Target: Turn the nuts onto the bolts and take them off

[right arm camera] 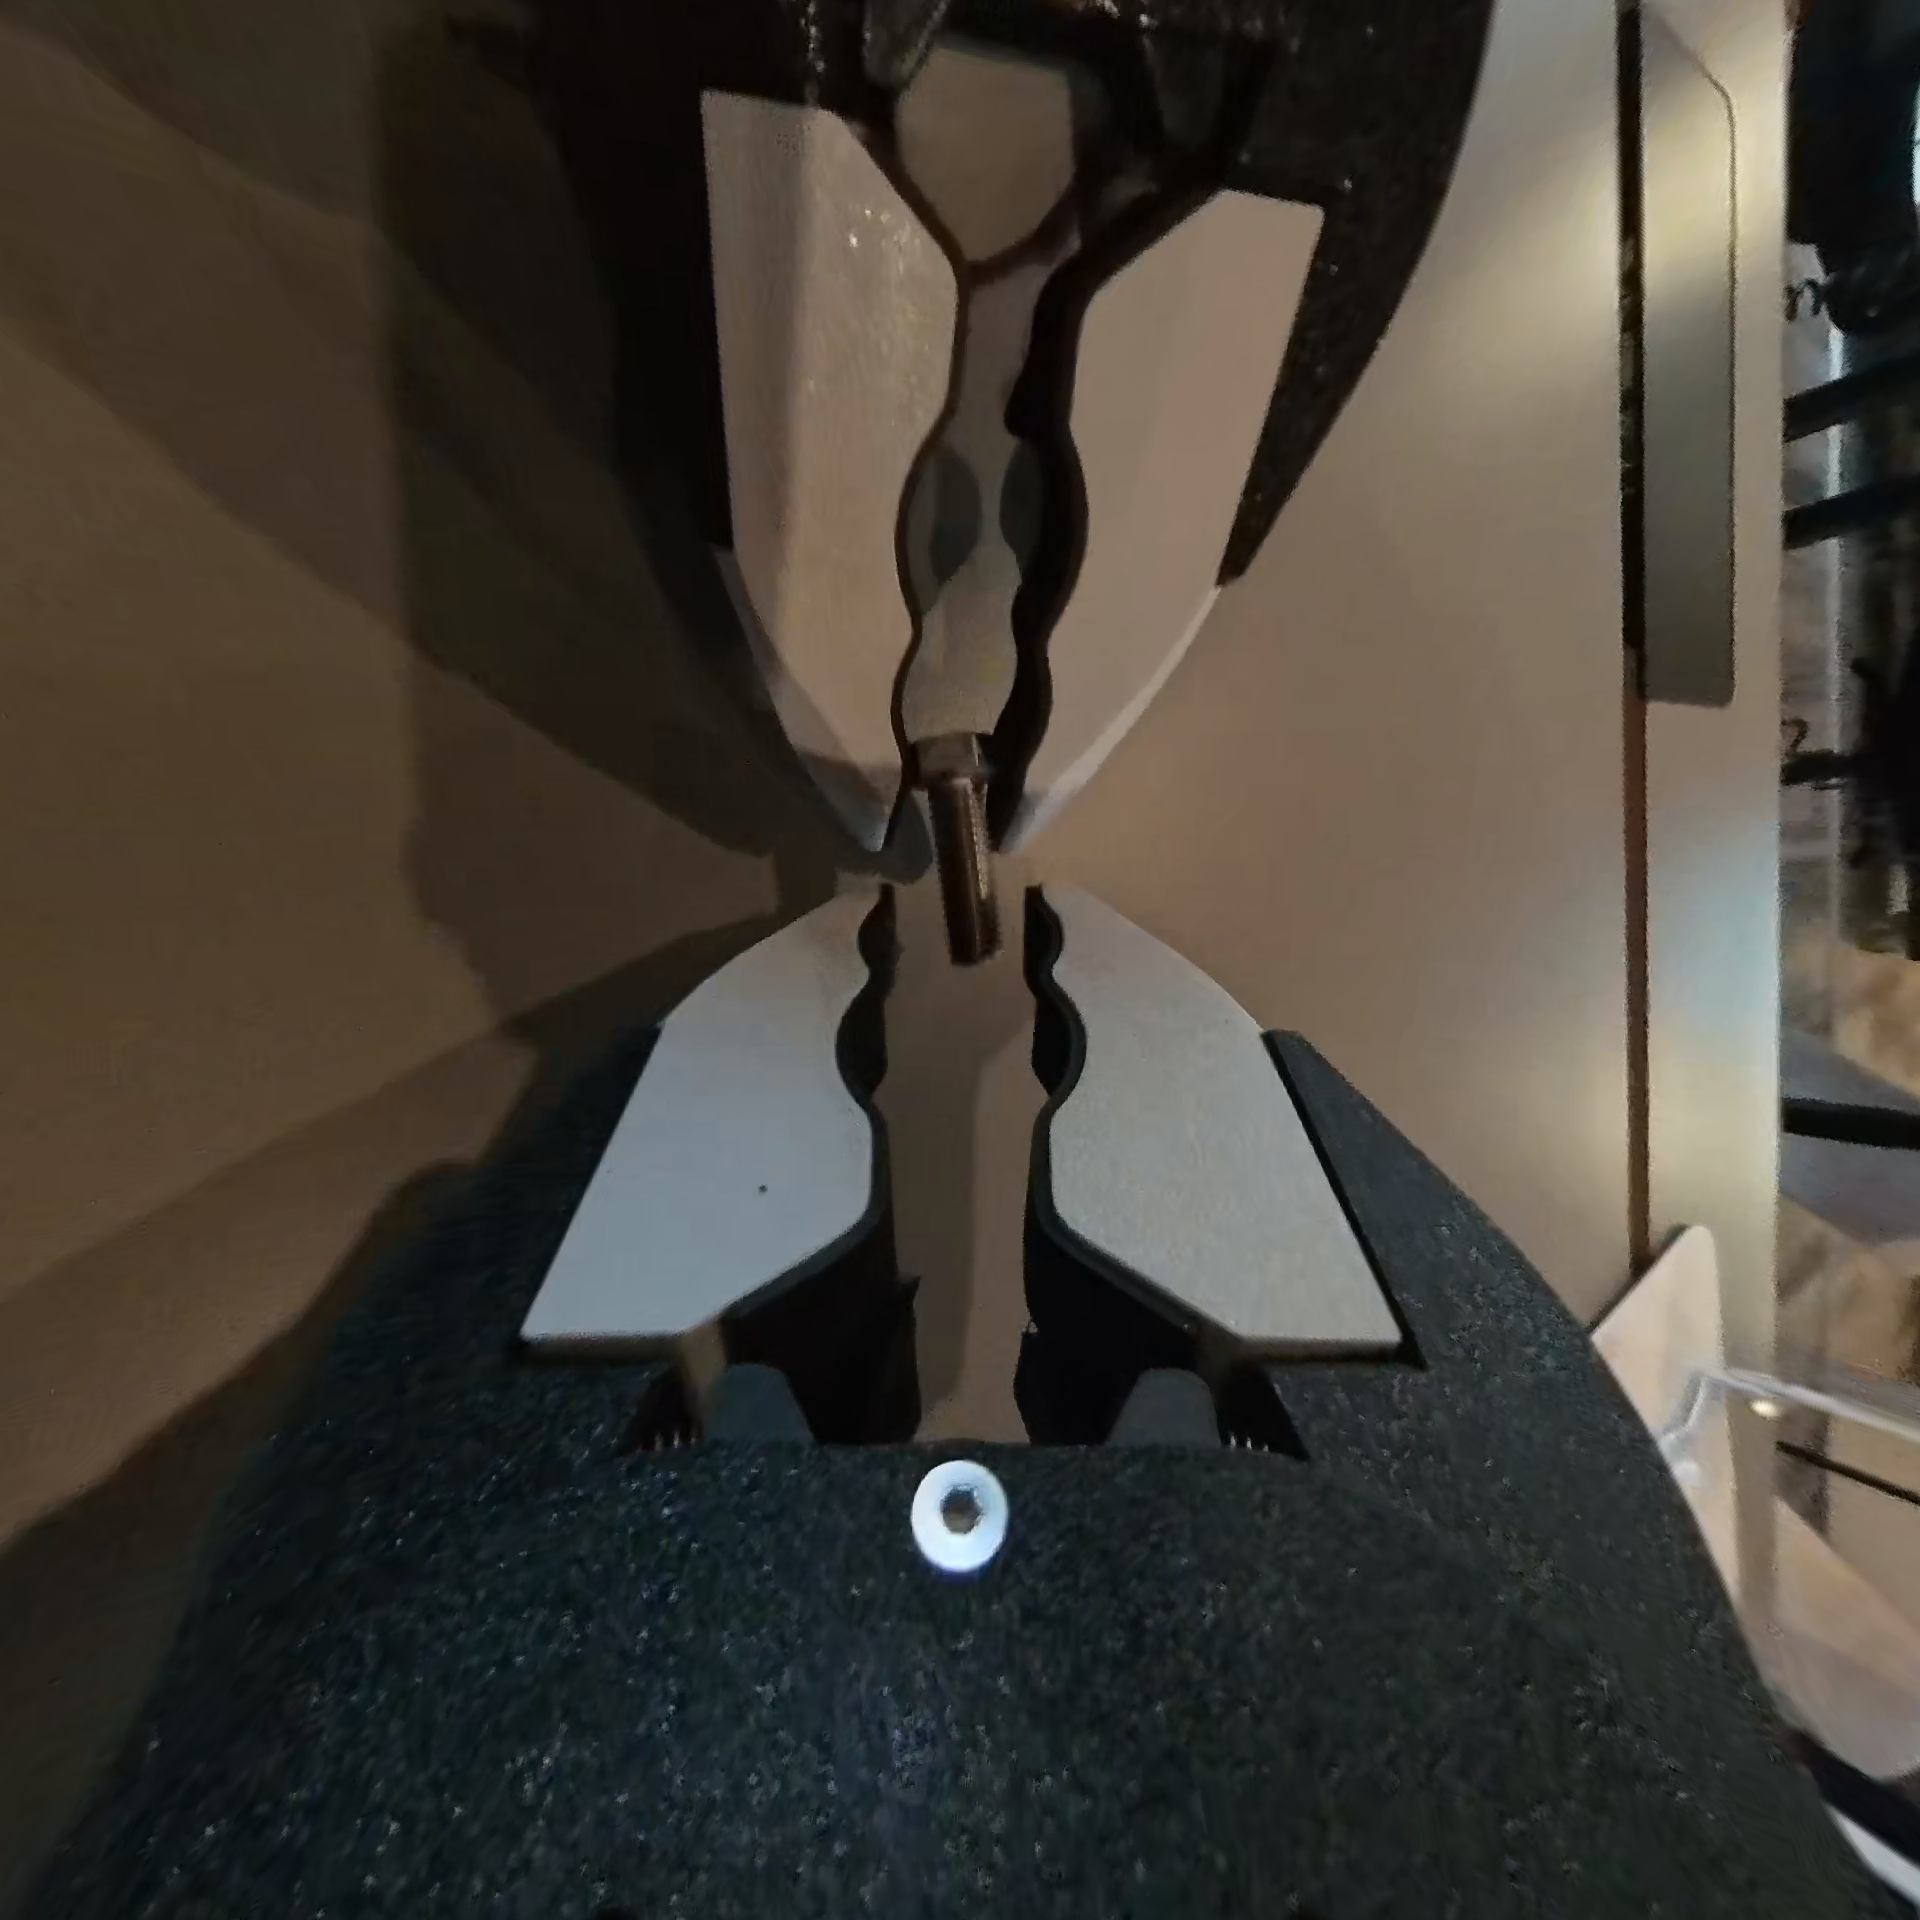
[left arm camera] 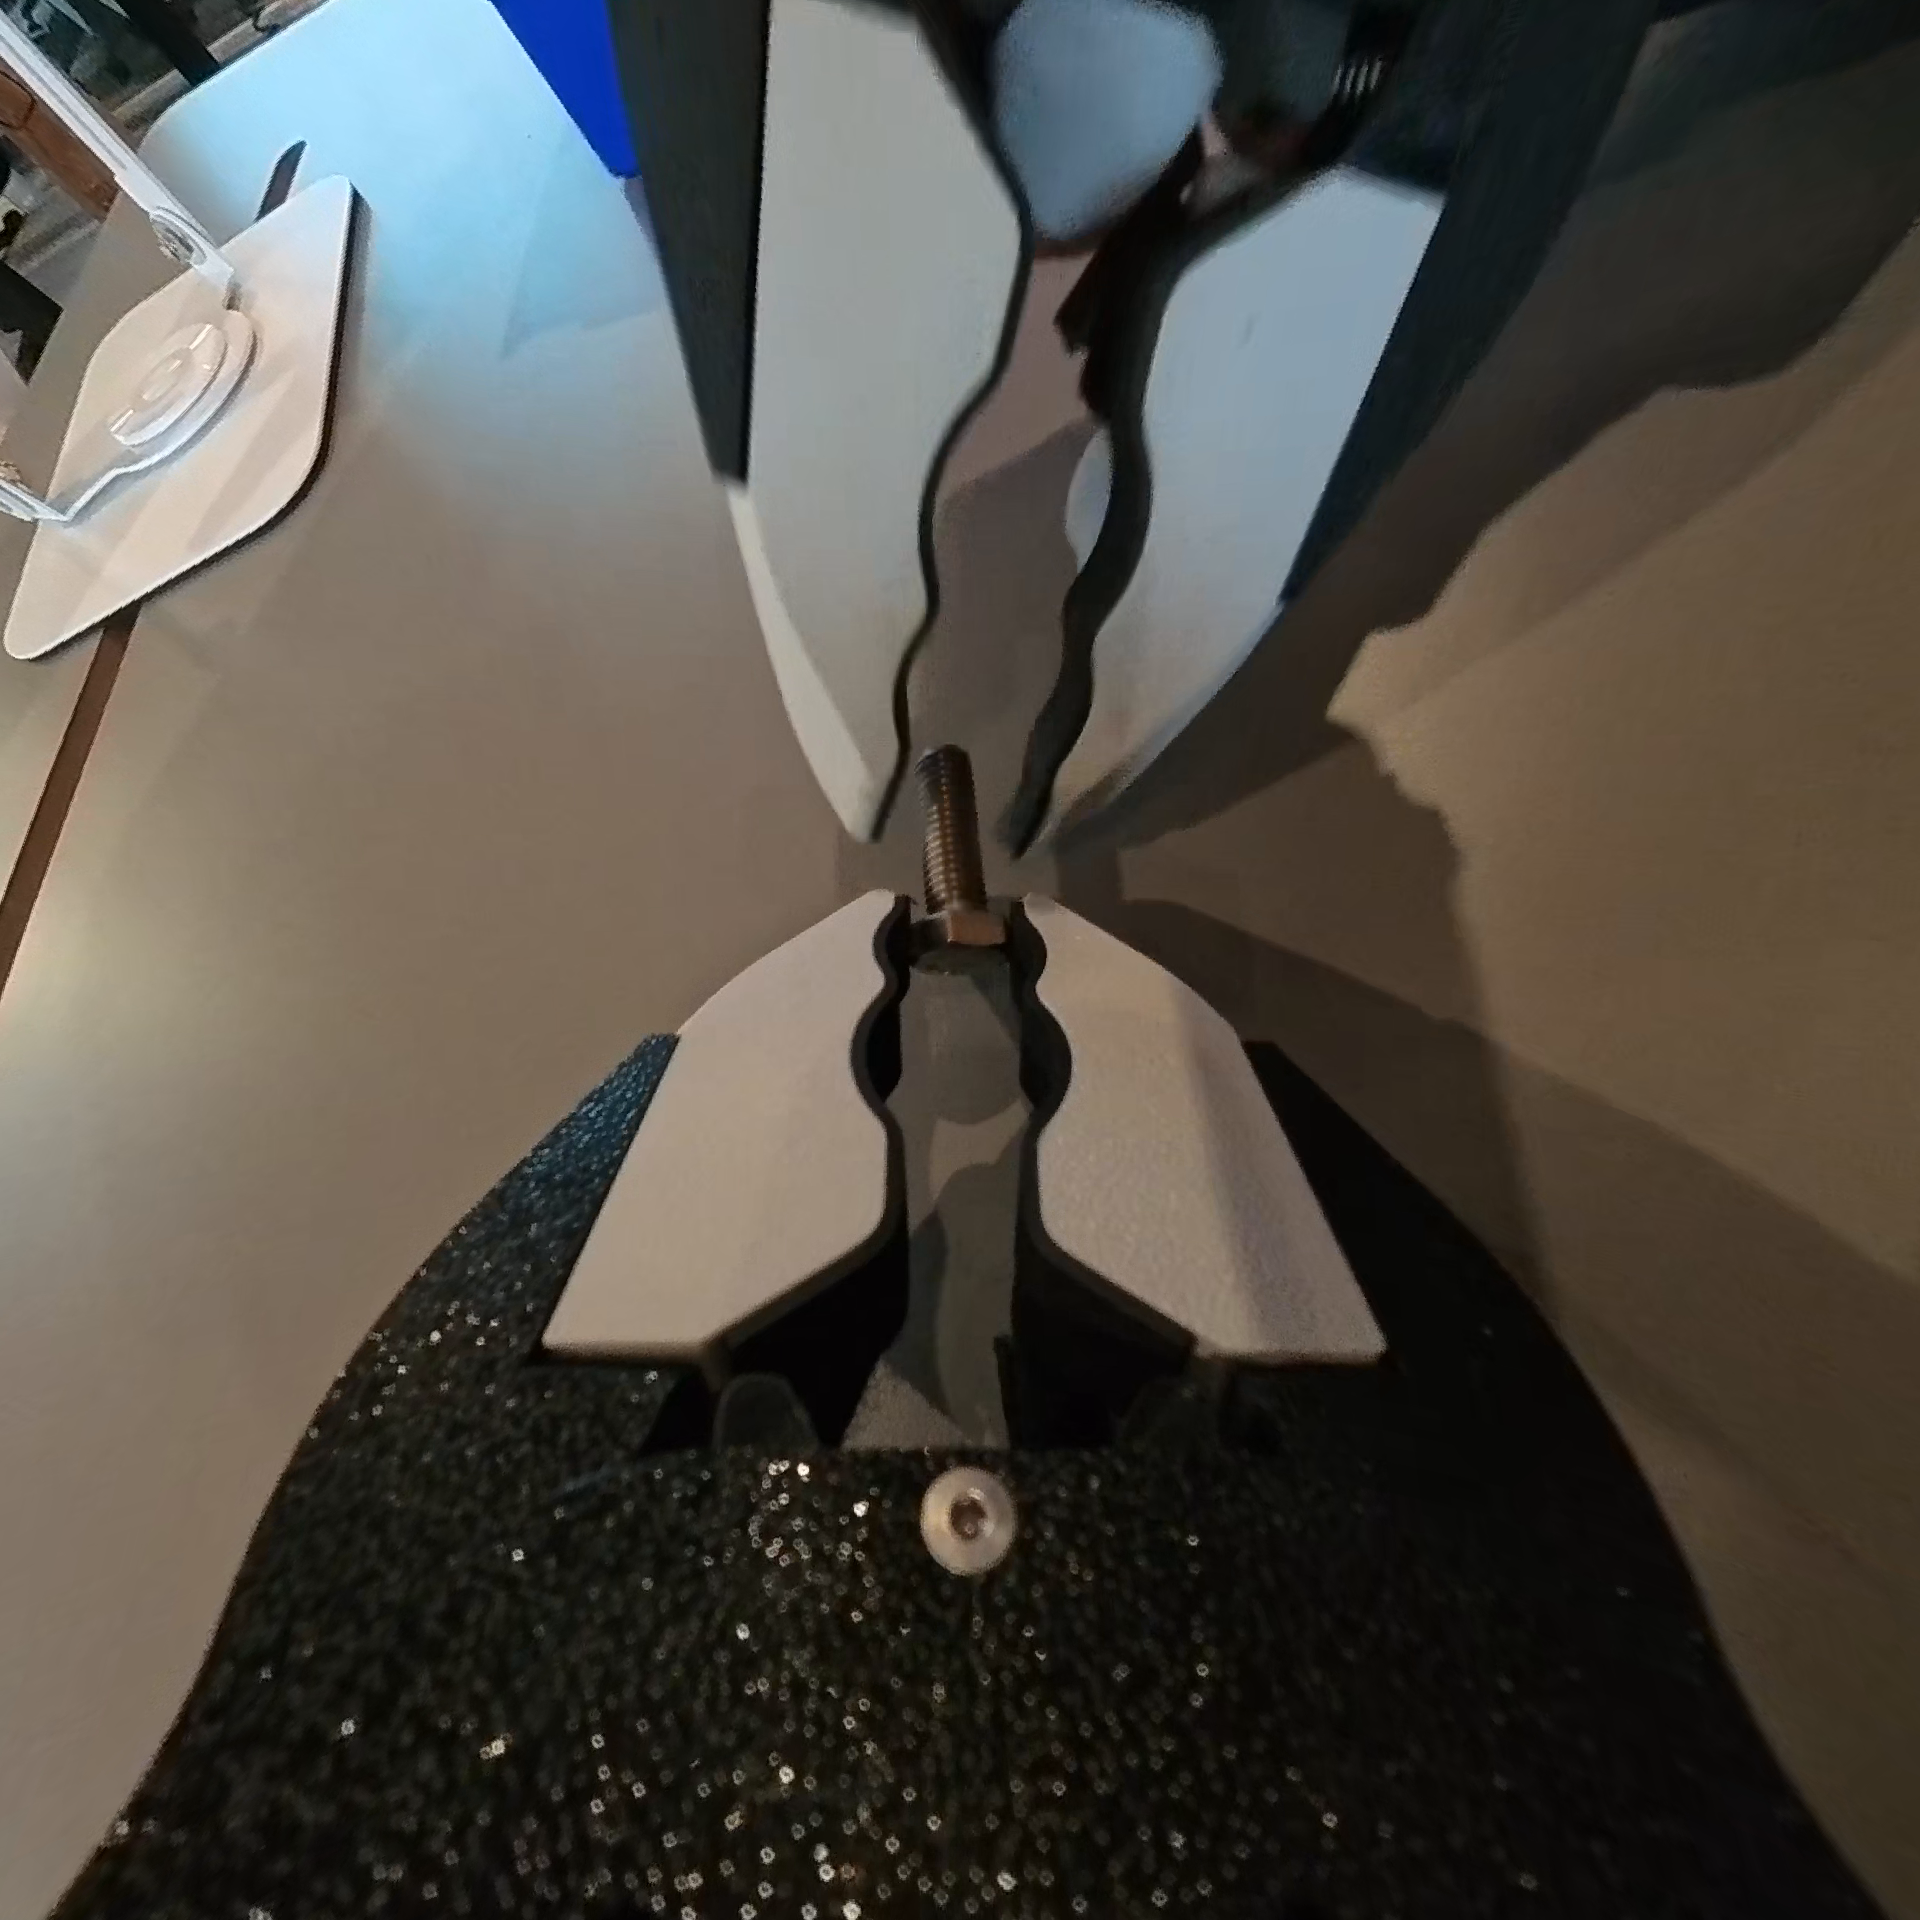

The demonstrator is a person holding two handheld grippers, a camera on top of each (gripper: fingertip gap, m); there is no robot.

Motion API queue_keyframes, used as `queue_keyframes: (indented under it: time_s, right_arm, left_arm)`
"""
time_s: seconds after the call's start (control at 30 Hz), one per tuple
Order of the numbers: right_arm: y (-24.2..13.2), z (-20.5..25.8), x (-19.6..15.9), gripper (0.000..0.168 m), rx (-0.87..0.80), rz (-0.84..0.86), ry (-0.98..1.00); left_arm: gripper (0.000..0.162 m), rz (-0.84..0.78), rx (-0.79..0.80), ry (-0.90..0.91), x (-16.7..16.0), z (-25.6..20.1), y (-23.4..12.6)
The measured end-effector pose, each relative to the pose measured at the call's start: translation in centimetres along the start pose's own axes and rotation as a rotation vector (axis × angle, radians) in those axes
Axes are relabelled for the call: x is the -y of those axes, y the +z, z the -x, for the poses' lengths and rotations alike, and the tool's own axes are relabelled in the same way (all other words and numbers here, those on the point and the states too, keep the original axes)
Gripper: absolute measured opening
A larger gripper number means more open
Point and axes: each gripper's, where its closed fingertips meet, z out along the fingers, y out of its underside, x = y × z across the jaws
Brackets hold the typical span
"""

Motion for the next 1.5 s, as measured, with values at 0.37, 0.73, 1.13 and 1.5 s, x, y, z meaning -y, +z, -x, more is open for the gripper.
queue_keyframes:
  time_s: [0.37, 0.73, 1.13, 1.5]
  right_arm:
    - [-1.7, -0.7, -1.2, 0.010, -0.028, 0.087, 0.039]
    - [-22.4, -10.3, -18.5, 0.010, -0.309, 0.521, 0.436]
    - [-16.7, -7.1, -34.1, 0.011, 0.211, 0.712, 0.636]
    - [-20.6, -12.2, -27.0, 0.024, -0.224, 0.562, 0.724]
  left_arm:
    - [0.041, -0.041, 0.162, 0.041, 0.6, 1.6, -0.3]
    - [0.000, 0.024, 0.218, 0.103, -0.2, 1.8, 0.2]
    - [0.000, 0.024, 0.206, 0.093, -0.2, 1.7, 0.2]
    - [0.000, 0.024, 0.210, 0.093, -0.3, 1.7, 0.3]
